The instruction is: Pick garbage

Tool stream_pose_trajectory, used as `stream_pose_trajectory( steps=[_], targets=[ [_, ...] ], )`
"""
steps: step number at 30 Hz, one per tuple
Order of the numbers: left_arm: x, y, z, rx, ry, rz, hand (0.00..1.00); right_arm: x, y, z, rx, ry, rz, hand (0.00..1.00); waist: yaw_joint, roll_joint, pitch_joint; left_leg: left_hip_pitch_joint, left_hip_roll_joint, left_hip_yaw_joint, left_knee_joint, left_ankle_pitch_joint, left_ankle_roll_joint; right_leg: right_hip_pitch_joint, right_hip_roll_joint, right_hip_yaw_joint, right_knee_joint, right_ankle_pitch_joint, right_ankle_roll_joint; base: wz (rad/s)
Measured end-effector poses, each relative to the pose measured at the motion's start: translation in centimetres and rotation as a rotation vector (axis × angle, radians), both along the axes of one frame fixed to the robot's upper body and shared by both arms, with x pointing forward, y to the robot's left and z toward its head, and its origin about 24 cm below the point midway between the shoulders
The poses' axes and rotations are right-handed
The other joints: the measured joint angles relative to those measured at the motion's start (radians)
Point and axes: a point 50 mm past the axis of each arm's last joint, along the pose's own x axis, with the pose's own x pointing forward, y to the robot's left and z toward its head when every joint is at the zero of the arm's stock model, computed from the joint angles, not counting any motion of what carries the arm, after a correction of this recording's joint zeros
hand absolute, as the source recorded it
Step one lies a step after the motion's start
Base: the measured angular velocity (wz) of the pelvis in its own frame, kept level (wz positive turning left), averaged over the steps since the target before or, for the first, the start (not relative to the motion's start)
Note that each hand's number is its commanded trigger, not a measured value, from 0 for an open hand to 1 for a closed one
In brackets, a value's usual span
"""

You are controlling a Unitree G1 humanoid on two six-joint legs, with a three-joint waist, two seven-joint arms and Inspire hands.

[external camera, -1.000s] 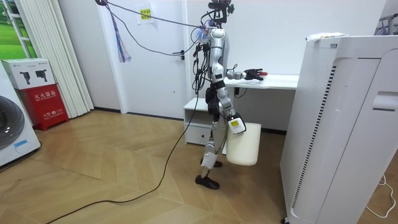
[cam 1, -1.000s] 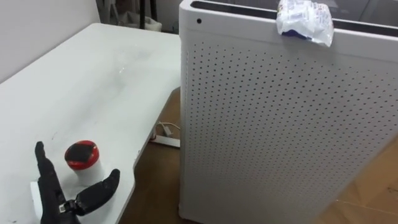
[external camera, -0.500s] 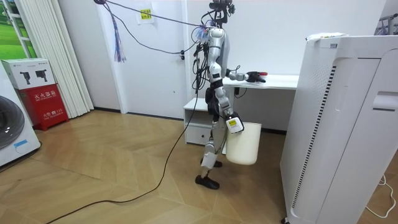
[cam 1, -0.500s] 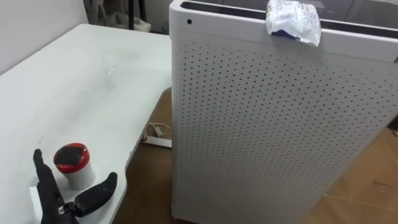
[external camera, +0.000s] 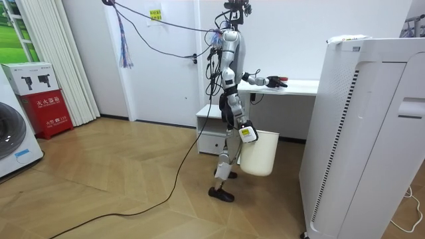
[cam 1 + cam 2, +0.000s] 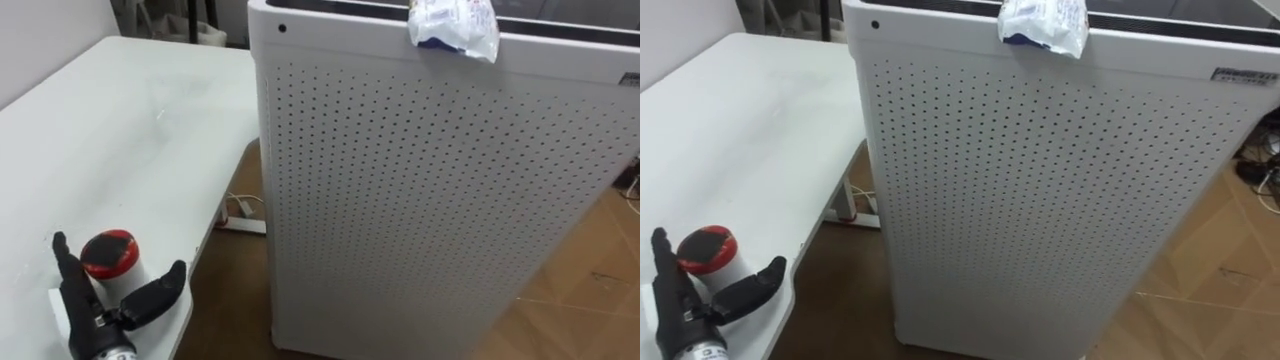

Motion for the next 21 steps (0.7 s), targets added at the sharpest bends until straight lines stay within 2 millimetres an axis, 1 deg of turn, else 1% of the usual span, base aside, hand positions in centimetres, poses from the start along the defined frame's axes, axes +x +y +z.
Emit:
stream_pose_trajectory(
  steps=[2,4,7,10,17,21],
  targets=[
    [-0.1,0.4,-0.1,-0.005,0.003,0.019,1.0,-0.2,0.0,0.0,0.001,0.006,-0.003,1.0,0.0,0.002,0.0004,0.001,0.003,0.004,0.0,0.0,0.0,0.0,0.001,0.0,0.0,0.002,-0.002,-0.04],
    [0.2,1.2,-0.1,-0.009,0.009,0.06,1.0,-0.4,0.1,-0.1,0.004,0.017,-0.003,1.0,0.001,0.003,0.0011,0.001,0.006,0.009,0.0,0.001,-0.002,0.0,0.004,0.0,0.001,0.005,-0.005,-0.05],
    [0.7,1.7,-0.2,-0.026,0.015,0.091,1.0,-0.4,0.1,-0.1,0.007,0.026,-0.005,1.0,0.0,0.006,0.0037,-0.001,0.007,0.011,-0.007,0.002,-0.003,-0.001,0.005,-0.001,0.002,0.008,-0.006,-0.01],
    [0.6,2.0,-0.2,-0.044,0.017,0.113,1.0,-0.4,0.1,-0.2,0.01,0.034,-0.005,1.0,-0.001,0.007,0.0032,0.001,0.008,0.015,-0.01,0.002,-0.003,-0.001,0.004,-0.002,0.002,0.01,-0.006,-0.05],
    [0.6,2.1,-0.3,-0.074,0.016,0.123,1.0,-0.3,0.2,-0.2,0.011,0.032,-0.004,1.0,-0.001,0.01,0.0026,0.017,0.007,0.017,-0.015,0.002,-0.002,0.003,0.003,-0.003,0.0,0.011,-0.005,0.0],
    [1.0,1.2,-0.3,-0.074,0.017,0.064,1.0,-0.2,0.3,-0.1,0.015,0.028,-0.002,1.0,-0.002,0.01,0.0027,0.018,0.007,0.018,-0.016,0.003,-0.002,0.002,0.003,-0.003,0.0,0.011,-0.005,0.0]
  ],
)
